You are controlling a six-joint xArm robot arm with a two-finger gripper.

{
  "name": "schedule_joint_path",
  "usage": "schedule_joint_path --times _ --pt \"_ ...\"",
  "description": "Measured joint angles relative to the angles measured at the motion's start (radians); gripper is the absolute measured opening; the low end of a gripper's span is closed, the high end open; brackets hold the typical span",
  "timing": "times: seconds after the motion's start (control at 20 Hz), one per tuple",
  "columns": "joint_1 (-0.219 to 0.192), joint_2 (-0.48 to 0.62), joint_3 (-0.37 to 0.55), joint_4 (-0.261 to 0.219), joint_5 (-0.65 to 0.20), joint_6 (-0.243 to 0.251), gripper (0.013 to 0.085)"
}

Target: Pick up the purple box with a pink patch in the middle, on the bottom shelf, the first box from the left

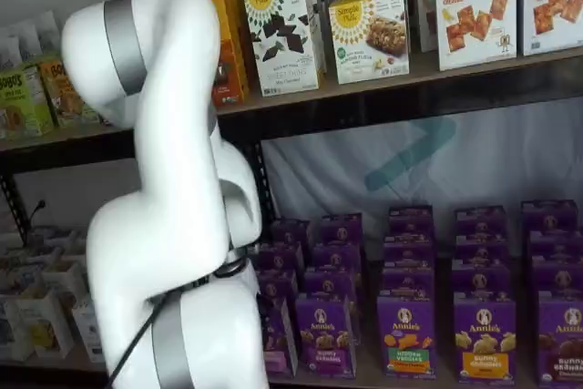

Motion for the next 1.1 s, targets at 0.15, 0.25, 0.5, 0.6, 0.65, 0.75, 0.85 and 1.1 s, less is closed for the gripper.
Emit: schedule_joint_path --times 0.15,0.25,0.5,0.6,0.65,0.75,0.85,1.1 --pt "0.002 0.065 -0.060 0.035 -0.016 -0.032 0.0850" --pt "0.001 0.096 -0.092 0.062 -0.021 -0.058 0.0850" --pt "-0.016 0.177 -0.176 0.096 -0.049 -0.108 0.0850" --pt "-0.026 0.213 -0.217 0.111 -0.060 -0.133 0.0850" --pt "-0.029 0.227 -0.235 0.122 -0.061 -0.147 0.0850" --pt "-0.035 0.254 -0.269 0.139 -0.062 -0.168 0.0850" --pt "-0.041 0.279 -0.300 0.133 -0.062 -0.169 0.0850" --pt "-0.055 0.336 -0.383 0.111 -0.025 -0.161 0.0850"
